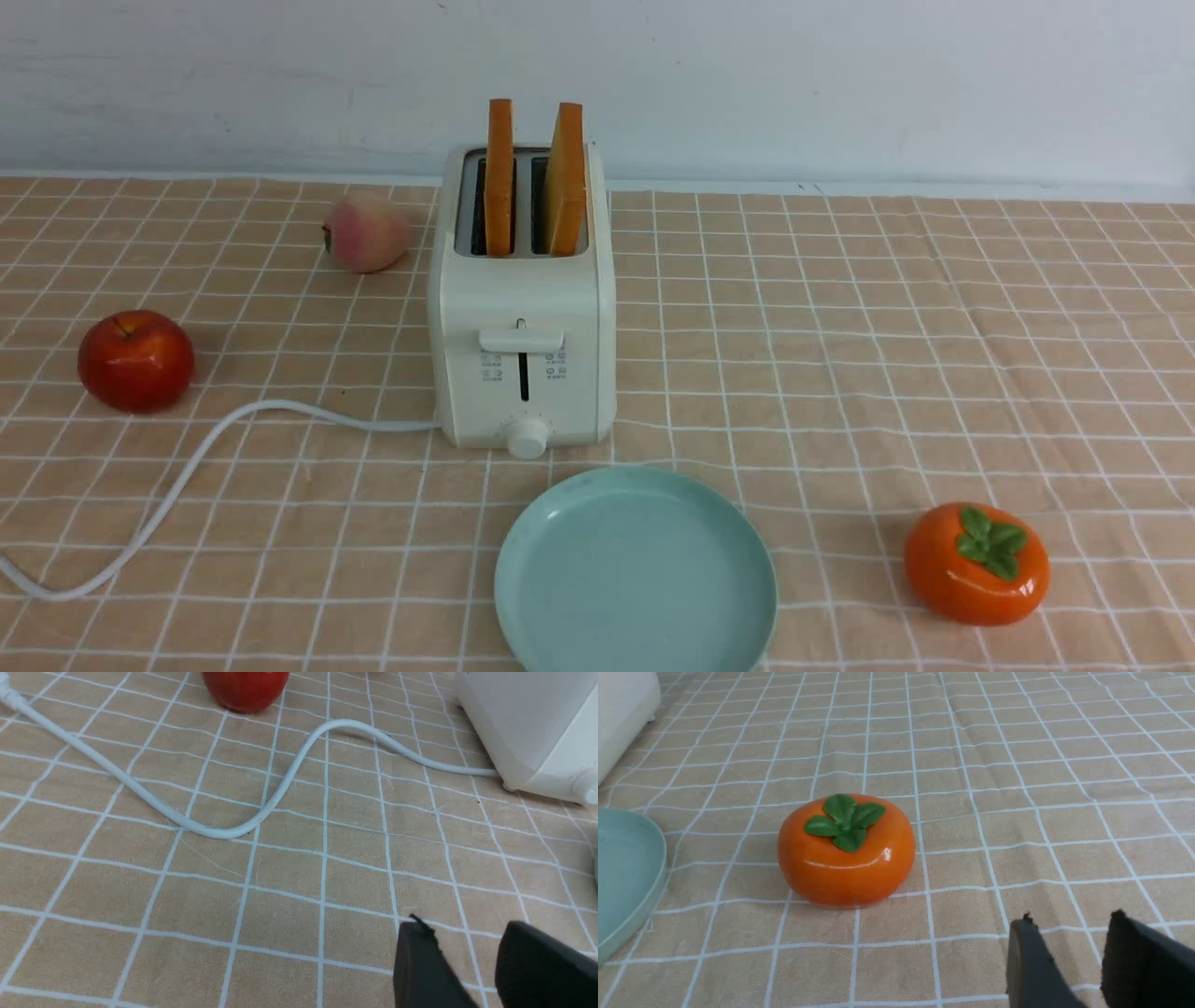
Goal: Take toasted bread from bread machine on light coffee tablecloth place on plate.
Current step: 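Grasp the toast slice in the toaster and pull it up out of the slot with the right gripper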
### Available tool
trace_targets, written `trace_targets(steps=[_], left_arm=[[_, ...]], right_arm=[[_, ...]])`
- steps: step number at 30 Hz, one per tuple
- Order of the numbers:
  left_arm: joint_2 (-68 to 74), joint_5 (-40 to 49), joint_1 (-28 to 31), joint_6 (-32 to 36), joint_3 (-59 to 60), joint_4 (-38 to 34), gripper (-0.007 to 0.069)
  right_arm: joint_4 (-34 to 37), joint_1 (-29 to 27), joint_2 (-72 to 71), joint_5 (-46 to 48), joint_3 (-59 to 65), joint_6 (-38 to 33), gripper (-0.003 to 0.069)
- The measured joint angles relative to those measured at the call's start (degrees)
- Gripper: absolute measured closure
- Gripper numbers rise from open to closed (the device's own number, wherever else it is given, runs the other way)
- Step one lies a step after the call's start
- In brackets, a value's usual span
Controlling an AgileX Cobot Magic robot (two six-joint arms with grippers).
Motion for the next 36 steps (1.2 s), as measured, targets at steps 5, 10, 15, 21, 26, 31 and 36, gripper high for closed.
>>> trace_targets(steps=[5, 10, 15, 21, 26, 31, 36], left_arm=[[0.00, 0.00, 0.00, 0.00, 0.00, -0.21, 0.0387], [0.00, 0.00, 0.00, 0.00, 0.00, -0.38, 0.0387], [0.00, 0.00, 0.00, 0.00, 0.00, -0.39, 0.0386], [0.00, 0.00, 0.00, 0.00, 0.00, -0.39, 0.0386], [0.00, -0.66, 0.00, 0.00, 0.00, -1.47, 0.0386], [0.00, -9.99, 0.00, 0.00, 0.00, -6.86, 0.0386], [0.00, -21.82, 0.00, 0.00, 0.00, -13.29, 0.0386]], right_arm=[[0.00, 0.00, 0.00, 0.00, 0.00, 0.00, 0.0419], [0.00, 0.00, 0.00, 0.00, 0.00, 0.00, 0.0419], [0.00, 0.00, 0.00, 0.00, 0.00, 0.00, 0.0419], [0.00, 0.00, 0.00, 0.00, 0.00, 0.00, 0.0419], [0.00, 0.00, 0.00, -0.17, 0.00, 0.00, 0.0419], [0.00, 0.00, 0.00, -6.67, 0.42, 0.00, 0.0419], [0.00, 0.00, 0.00, -18.93, 0.42, 0.00, 0.0419]])
